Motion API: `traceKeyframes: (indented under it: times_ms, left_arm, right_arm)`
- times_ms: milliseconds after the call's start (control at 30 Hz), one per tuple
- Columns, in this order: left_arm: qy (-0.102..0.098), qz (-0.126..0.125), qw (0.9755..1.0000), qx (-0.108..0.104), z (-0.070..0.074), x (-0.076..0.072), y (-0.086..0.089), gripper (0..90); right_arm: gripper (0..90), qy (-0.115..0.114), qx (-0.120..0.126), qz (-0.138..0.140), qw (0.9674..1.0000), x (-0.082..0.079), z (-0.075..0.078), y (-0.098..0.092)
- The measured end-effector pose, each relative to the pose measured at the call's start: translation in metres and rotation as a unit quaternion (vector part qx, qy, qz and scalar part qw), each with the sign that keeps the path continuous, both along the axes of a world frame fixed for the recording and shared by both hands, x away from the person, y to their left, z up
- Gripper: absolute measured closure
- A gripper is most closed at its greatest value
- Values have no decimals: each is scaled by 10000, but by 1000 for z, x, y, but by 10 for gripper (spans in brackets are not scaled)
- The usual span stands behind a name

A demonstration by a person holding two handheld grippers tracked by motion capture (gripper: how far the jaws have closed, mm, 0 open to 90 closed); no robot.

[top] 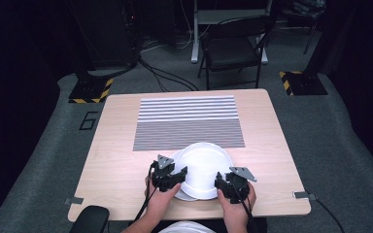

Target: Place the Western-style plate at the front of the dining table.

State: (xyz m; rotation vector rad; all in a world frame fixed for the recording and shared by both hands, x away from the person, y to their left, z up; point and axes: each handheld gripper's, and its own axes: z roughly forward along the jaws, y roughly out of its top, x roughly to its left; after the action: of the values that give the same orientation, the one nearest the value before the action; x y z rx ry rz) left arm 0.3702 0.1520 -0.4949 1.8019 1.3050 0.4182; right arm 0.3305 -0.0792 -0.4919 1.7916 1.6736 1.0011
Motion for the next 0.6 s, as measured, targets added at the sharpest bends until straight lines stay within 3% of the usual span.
traceKeyframes:
  times_ms: [600]
  left_arm:
    - [-41, 145, 9998, -97, 11, 11, 10, 481]
  right_arm:
    - [418, 7, 161, 57, 9999, 17, 9, 8]
